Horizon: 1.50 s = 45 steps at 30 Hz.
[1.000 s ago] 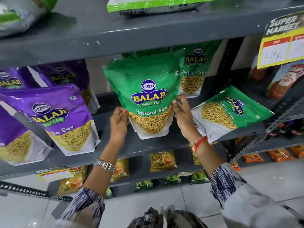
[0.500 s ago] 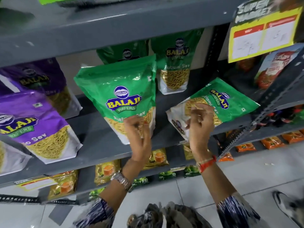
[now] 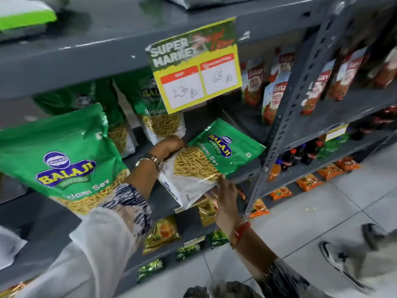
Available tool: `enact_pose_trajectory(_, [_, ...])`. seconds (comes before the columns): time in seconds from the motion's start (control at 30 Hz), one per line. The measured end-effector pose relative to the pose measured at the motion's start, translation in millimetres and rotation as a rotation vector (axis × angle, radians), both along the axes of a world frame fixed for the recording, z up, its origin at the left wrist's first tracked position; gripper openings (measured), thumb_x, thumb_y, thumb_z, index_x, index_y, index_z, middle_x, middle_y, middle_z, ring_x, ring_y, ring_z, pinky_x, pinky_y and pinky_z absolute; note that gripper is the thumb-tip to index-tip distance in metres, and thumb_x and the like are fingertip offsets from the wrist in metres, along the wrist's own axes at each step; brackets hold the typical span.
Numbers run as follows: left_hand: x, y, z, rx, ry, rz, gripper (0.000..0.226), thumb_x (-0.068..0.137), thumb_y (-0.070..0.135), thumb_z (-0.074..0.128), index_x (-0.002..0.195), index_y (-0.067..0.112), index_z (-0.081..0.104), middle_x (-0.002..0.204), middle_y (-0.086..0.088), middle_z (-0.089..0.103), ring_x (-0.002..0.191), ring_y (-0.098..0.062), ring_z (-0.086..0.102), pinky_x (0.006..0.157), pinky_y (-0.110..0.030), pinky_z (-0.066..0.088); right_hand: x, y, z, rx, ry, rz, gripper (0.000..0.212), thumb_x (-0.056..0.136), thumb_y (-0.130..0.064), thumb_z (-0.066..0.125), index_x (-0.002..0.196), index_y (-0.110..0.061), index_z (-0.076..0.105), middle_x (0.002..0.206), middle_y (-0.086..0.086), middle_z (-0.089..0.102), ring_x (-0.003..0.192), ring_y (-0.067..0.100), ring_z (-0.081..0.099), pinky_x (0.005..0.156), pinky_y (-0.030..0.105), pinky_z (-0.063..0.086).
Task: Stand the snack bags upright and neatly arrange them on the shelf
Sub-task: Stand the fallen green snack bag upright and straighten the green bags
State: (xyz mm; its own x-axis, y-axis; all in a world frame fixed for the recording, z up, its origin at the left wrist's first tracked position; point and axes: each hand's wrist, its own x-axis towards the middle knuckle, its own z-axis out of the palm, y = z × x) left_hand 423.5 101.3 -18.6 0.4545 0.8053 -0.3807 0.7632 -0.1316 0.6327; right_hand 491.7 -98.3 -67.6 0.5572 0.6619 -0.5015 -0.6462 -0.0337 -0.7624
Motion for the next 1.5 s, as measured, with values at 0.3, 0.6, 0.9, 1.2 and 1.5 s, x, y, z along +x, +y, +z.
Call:
enact_pose_trajectory(0.3, [-22,-61,-9,0.168,-0.219,0.437,0.023,0.084,0.018,0.055,0.085,0.0,0.069,0.096,-0.025,0.069,0.092,-0.036,0.063,0.079,-0.04,0.049,38,-11,1,0.048,-0.17,0.196,0.025,0.099,-0.022,0.039,0.075,-0.019,0.04,0.071,0.005,0.044,0.059,0.016,0.051,0.055,0.029,0.042])
enact_pose_trajectory(0.6, [-71,-185,42,0.379,-0.668,0.499,0.039,0.093,0.008,0.043,0.055,0.008,0.036,0.052,-0.002,0.029,0.04,-0.001,0.028,0.043,-0.015,0.021,75,-30,55,0.329,-0.306,0.413,0.04,0.094,-0.016,0.045,0.058,-0.028,0.056,0.055,-0.013,0.058,0.051,0.0,0.055,0.049,0.016,0.044])
enact_pose_trajectory(0.9, [-68,-177,46,0.233,-0.85,0.644,0.028,0.093,0.011,0.043,0.072,0.021,0.058,0.074,0.0,0.059,0.074,-0.011,0.056,0.082,-0.035,0.046,65,-4,70,0.402,-0.475,0.394,0.016,0.098,-0.019,0.042,0.085,-0.022,0.051,0.097,0.011,0.058,0.087,0.019,0.055,0.073,0.033,0.047])
enact_pose_trajectory(1.2, [-67,-124,15,0.169,-0.868,0.663,0.018,0.094,0.006,0.038,0.09,0.006,0.055,0.1,-0.015,0.052,0.097,-0.026,0.049,0.104,-0.054,0.039,60,51,51,0.472,-0.554,0.459,0.017,0.1,-0.018,0.036,0.088,-0.021,0.048,0.087,0.001,0.058,0.075,0.006,0.059,0.071,0.023,0.048])
enact_pose_trajectory(1.5, [-60,-119,-10,-0.097,-0.925,0.579,0.024,0.094,0.04,0.036,0.109,0.032,0.051,0.128,-0.001,0.054,0.123,-0.024,0.047,0.11,-0.056,0.03,56,49,25,0.361,-0.432,0.647,0.037,0.095,-0.052,0.03,0.127,-0.039,0.043,0.114,-0.023,0.063,0.103,-0.004,0.062,0.08,0.022,0.05])
